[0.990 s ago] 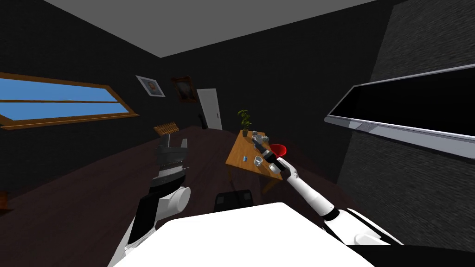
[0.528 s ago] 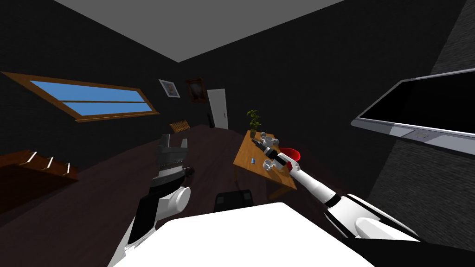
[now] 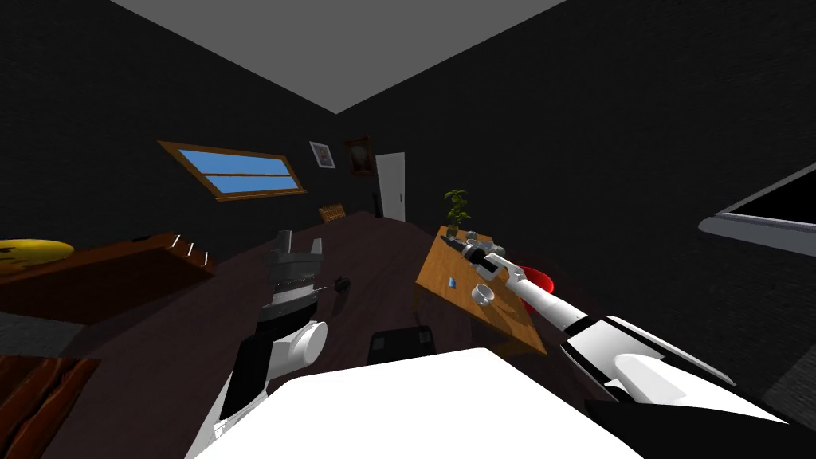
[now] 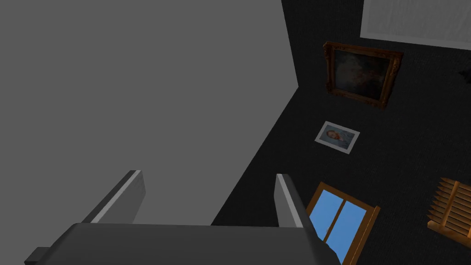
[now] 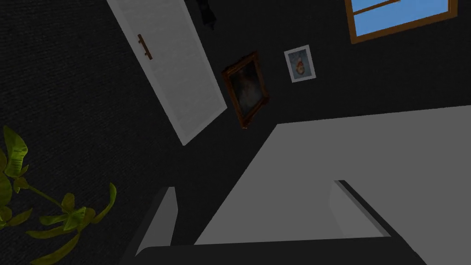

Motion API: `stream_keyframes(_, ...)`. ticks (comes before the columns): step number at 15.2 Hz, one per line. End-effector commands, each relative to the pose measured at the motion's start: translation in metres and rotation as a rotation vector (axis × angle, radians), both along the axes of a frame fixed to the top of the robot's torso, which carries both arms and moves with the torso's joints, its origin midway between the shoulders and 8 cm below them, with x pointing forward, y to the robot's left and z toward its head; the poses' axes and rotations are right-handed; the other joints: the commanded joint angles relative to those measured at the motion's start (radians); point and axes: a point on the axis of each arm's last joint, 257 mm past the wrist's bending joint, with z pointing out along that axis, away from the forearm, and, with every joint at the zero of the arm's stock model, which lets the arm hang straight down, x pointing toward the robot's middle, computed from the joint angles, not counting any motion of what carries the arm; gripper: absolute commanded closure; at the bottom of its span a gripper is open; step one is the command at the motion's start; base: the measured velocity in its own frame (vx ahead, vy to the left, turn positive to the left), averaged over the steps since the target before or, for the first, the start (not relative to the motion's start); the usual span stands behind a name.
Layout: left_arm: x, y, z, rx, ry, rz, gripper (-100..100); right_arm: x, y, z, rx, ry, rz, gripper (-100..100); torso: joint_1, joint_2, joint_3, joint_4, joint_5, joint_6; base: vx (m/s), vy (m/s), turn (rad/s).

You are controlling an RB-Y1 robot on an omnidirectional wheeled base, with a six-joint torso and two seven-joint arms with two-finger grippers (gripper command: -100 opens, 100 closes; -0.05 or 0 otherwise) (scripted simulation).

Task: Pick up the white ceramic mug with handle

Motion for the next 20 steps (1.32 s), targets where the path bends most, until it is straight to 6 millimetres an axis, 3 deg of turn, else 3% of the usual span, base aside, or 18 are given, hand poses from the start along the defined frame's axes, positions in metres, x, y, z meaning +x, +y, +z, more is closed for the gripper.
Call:
stream_keyframes(1, 0.0, 0.0, 0.0, 0.0, 0.0, 0.0, 0, 0.008, -0.035, -0.004, -0.123, 0.0, -0.067, -100, 0.0, 0.0, 0.0, 0.0, 0.0, 0.0, -0.032, 0.106, 0.254)
stream_keyframes(7, 0.0, 0.0, 0.0, 0.0, 0.0, 0.0, 0, 0.013, -0.07, -0.027, -0.251, 0.029, -0.117, -100, -0.01, 0.008, 0.005, 0.002, -0.002, 0.001, -0.062, 0.01, 0.119)
stream_keyframes(9, 0.0, 0.0, 0.0, 0.0, 0.0, 0.0, 0, 0.014, -0.086, -0.043, -0.325, 0.052, -0.129, -100, -0.011, 0.007, 0.004, 0.002, -0.003, 0.001, -0.053, -0.025, 0.094)
stream_keyframes(11, 0.0, 0.0, 0.0, 0.0, 0.0, 0.0, 0, 0.014, -0.086, -0.055, -0.398, 0.06, -0.107, -100, -0.012, 0.007, 0.004, 0.002, -0.003, 0.002, -0.05, -0.034, 0.057)
stream_keyframes(14, 0.0, 0.0, 0.0, 0.0, 0.0, 0.0, 0, 0.012, -0.102, -0.063, -0.408, 0.082, -0.135, -100, -0.013, 0.008, 0.005, 0.002, -0.003, 0.002, -0.057, -0.039, 0.052)
stream_keyframes(15, 0.0, 0.0, 0.0, 0.0, 0.0, 0.0, 0, 0.01, -0.1, -0.077, -0.481, 0.093, -0.098, -100, -0.013, 0.007, 0.004, 0.002, -0.003, 0.002, -0.049, -0.036, 0.057)
stream_keyframes(17, 0.0, 0.0, 0.0, 0.0, 0.0, 0.0, 0, 0.007, -0.118, -0.086, -0.499, 0.118, -0.127, -100, -0.013, 0.007, 0.004, 0.002, -0.003, 0.002, -0.055, -0.048, 0.069)
stream_keyframes(18, 0.0, 0.0, 0.0, 0.0, 0.0, 0.0, 0, 0.007, -0.119, -0.087, -0.5, 0.12, -0.129, -100, -0.014, 0.007, 0.004, 0.002, -0.003, 0.002, 0.0, -0.018, -0.041)
stream_keyframes(19, 0.0, 0.0, 0.0, 0.0, 0.0, 0.0, 0, 0.004, -0.113, -0.102, -0.569, 0.134, -0.078, -100, -0.013, 0.005, 0.003, 0.001, -0.003, 0.002, -0.001, -0.012, -0.034)
stream_keyframes(20, 0.0, 0.0, 0.0, 0.0, 0.0, 0.0, 0, 0.002, -0.12, -0.107, -0.59, 0.145, -0.084, -100, -0.012, 0.005, 0.003, 0.001, -0.003, 0.002, 0.0, 0.0, 0.0)
